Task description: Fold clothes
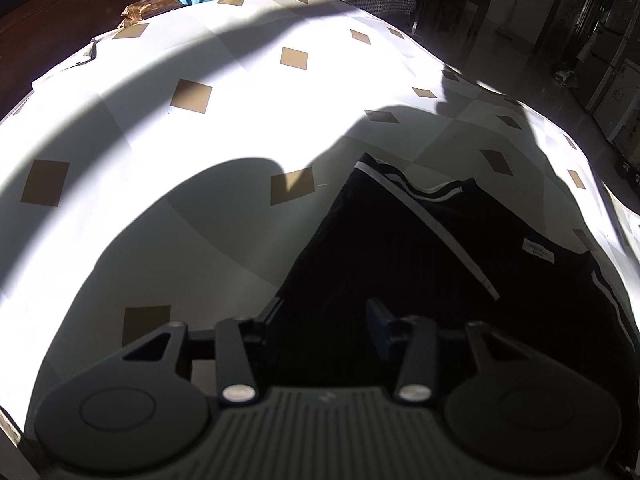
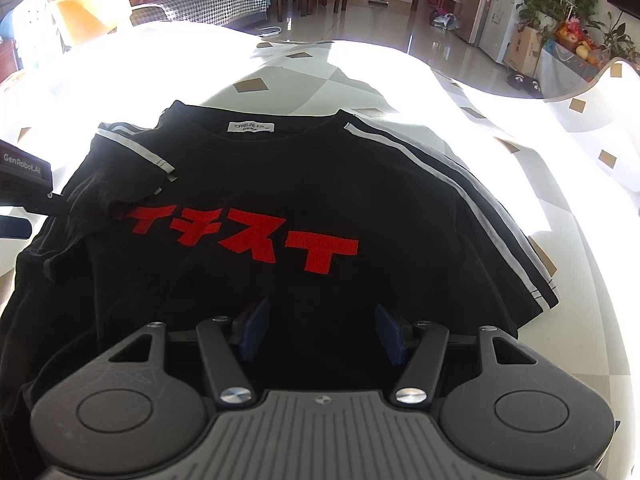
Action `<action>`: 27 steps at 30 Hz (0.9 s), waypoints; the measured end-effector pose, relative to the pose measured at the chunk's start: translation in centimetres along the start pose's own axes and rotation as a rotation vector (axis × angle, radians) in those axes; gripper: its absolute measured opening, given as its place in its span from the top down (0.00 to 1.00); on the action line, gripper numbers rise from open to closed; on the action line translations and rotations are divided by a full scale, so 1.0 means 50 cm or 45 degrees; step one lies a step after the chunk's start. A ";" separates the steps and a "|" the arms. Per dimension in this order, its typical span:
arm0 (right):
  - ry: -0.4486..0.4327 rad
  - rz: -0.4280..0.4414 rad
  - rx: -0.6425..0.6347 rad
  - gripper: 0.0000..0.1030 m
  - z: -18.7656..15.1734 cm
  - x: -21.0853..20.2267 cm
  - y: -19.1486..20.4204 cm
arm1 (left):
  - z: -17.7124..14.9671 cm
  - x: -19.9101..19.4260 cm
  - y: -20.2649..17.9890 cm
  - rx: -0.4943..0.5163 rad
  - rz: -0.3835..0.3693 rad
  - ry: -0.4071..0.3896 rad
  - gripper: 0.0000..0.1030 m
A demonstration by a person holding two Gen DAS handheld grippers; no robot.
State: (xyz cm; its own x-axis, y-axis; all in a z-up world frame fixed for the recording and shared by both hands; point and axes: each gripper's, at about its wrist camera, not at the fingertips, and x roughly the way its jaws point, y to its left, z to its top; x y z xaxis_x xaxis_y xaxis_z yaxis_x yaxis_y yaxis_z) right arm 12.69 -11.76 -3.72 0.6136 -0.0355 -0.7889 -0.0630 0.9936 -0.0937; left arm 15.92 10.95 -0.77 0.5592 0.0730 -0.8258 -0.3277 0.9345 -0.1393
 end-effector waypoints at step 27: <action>0.039 -0.004 0.059 0.44 0.008 0.001 -0.004 | -0.030 0.049 -0.131 0.248 0.047 -0.011 0.30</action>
State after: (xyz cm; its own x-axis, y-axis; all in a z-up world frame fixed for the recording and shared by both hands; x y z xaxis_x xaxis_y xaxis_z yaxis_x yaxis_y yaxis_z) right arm 13.08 -11.93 -3.49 0.5892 -0.0413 -0.8070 -0.0242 0.9973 -0.0688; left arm 18.29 4.49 -2.73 0.5563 0.1109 -0.8235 -0.1949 0.9808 0.0004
